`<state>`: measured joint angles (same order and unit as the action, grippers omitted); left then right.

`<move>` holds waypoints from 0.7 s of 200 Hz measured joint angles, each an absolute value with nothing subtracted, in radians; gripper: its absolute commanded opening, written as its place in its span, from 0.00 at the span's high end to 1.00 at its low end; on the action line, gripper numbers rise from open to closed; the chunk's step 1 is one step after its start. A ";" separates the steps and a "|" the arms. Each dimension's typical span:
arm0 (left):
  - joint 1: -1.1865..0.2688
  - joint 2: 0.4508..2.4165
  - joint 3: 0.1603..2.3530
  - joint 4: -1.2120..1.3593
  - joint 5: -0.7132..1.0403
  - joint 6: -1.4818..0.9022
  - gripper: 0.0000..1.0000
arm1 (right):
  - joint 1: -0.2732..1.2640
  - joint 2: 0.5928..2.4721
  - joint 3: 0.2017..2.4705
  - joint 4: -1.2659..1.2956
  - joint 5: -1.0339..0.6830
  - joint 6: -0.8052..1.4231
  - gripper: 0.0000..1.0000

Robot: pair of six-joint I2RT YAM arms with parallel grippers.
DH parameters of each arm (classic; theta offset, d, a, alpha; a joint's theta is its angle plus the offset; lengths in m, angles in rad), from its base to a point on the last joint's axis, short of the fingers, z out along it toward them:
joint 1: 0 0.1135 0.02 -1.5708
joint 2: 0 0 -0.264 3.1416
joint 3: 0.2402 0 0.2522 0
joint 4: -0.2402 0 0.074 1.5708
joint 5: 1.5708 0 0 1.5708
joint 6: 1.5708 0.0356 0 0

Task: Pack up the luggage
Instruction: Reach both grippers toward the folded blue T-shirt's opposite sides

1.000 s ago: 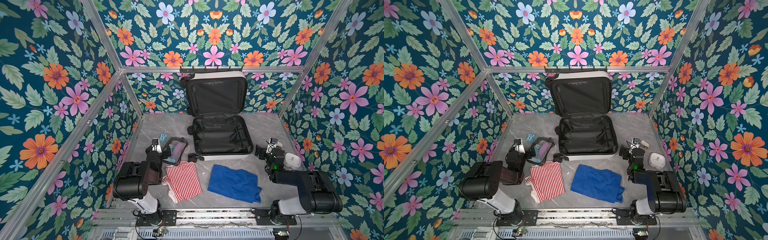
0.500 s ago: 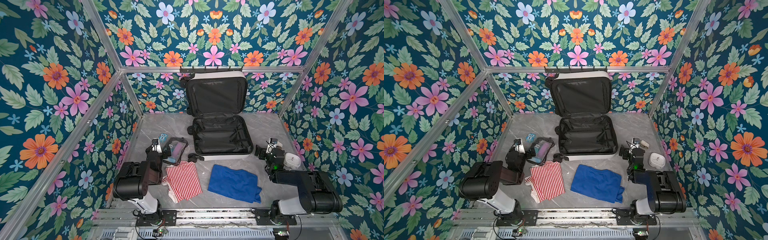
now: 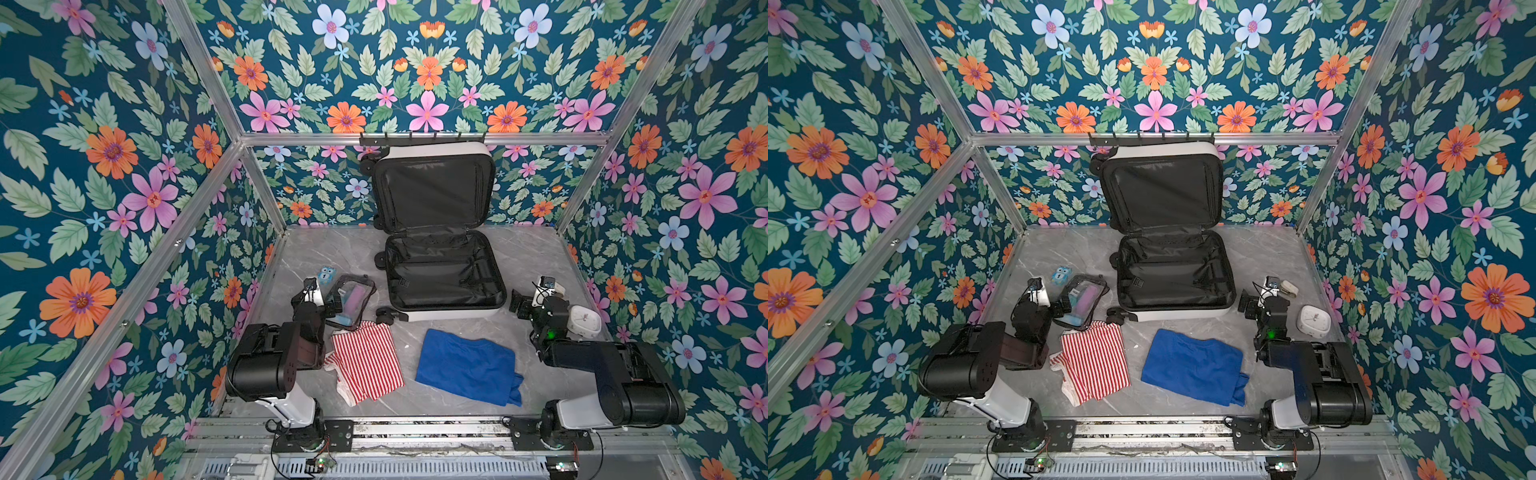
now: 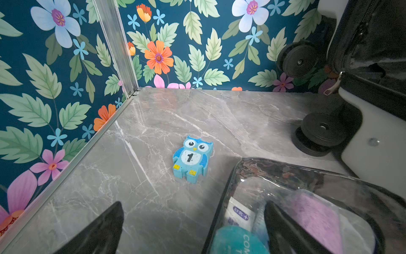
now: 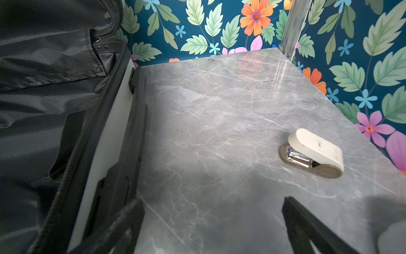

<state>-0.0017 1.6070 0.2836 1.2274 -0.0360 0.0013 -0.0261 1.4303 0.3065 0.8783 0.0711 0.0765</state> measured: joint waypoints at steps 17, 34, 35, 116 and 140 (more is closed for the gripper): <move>-0.002 1.576 0.270 1.236 -0.061 -0.003 0.00 | -0.026 1.398 0.281 0.890 0.083 0.077 0.01; -0.002 1.539 0.242 1.237 -0.084 -0.018 0.00 | -0.026 1.369 0.260 0.883 0.092 0.080 0.01; -0.002 1.537 0.241 1.236 -0.086 -0.019 0.00 | -0.026 1.366 0.259 0.883 0.093 0.080 0.01; -0.003 1.263 0.298 1.037 -0.166 -0.071 0.00 | -0.026 1.011 0.253 0.701 0.170 0.129 0.01; -0.004 1.174 0.386 0.903 -0.152 -0.107 0.00 | -0.026 0.838 0.286 0.532 0.231 0.205 0.01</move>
